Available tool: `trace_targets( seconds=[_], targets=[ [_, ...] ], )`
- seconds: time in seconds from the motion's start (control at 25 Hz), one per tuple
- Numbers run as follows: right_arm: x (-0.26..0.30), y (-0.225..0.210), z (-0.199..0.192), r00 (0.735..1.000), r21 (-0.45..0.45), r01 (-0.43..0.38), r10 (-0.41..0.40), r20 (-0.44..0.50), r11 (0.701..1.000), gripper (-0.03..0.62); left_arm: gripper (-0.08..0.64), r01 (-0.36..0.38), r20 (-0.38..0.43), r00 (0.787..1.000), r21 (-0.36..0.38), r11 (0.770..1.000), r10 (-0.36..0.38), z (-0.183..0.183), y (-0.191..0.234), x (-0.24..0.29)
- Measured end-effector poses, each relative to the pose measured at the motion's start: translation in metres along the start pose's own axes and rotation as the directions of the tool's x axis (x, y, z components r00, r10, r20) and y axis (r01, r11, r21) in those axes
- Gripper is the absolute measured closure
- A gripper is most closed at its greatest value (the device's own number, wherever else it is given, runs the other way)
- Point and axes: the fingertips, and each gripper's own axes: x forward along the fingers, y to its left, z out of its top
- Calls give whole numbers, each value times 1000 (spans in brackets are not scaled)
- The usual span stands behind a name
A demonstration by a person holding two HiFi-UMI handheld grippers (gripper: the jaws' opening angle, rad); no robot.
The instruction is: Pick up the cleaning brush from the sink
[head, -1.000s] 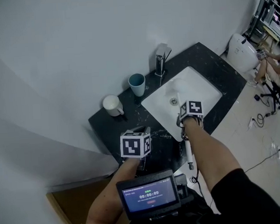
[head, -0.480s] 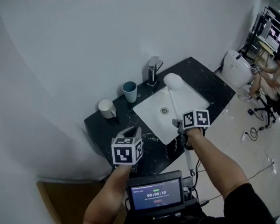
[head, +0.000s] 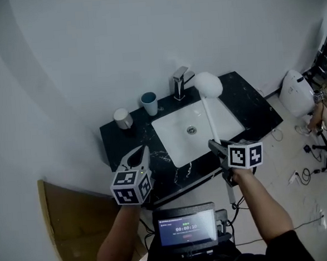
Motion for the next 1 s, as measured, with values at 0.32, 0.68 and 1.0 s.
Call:
trace_targets(
  seconds=[0.32,0.68,1.0],
  targets=[
    [-63,49,17,980,-265,-114,152,127,957,543,548,-118,122,986,-3,993,117,8,-23,-63],
    [-97,75,0,962,-329,-98,174,211,939,543,548,-99,213,972,3,995,96,1,-38,-113],
    [-152,71,6,933,-441,-108,244,263,891,543,548,-188,247,950,-43,981,193,-14,-80,-136]
  ],
)
